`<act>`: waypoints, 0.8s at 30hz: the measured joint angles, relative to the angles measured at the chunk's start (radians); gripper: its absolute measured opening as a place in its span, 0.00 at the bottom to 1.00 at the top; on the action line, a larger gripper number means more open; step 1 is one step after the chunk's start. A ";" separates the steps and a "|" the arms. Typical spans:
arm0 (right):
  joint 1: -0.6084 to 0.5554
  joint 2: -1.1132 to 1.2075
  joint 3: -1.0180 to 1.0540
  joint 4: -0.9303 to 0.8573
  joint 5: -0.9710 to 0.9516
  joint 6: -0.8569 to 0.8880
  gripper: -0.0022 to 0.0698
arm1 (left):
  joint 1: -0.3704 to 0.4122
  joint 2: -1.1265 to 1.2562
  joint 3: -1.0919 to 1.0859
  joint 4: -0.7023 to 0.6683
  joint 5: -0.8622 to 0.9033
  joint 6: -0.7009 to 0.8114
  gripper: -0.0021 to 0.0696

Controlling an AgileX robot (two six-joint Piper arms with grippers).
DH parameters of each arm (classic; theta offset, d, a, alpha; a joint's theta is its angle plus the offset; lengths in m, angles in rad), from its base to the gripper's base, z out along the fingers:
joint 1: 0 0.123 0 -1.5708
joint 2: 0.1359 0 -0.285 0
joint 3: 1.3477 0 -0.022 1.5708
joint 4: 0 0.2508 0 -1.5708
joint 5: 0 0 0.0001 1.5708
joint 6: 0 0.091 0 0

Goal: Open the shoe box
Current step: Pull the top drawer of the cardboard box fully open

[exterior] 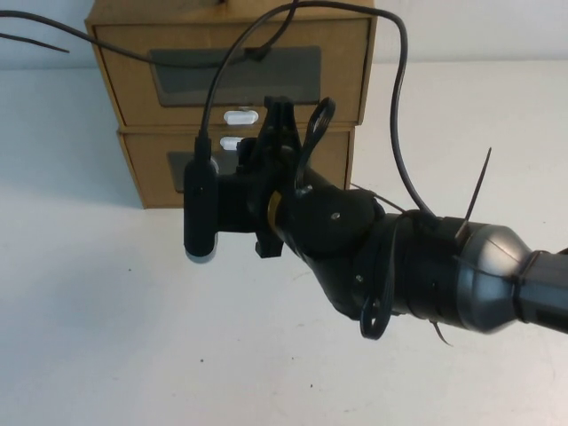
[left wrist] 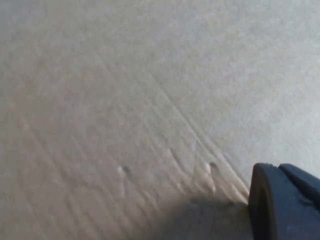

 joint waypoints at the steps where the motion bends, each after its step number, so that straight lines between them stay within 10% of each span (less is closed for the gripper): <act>1: 0.001 0.002 -0.005 -0.002 -0.002 0.004 0.29 | 0.000 0.000 0.000 0.000 0.000 -0.016 0.02; 24: -0.028 0.063 -0.093 -0.005 0.016 0.016 0.37 | 0.000 0.014 0.000 -0.101 -0.002 -0.112 0.02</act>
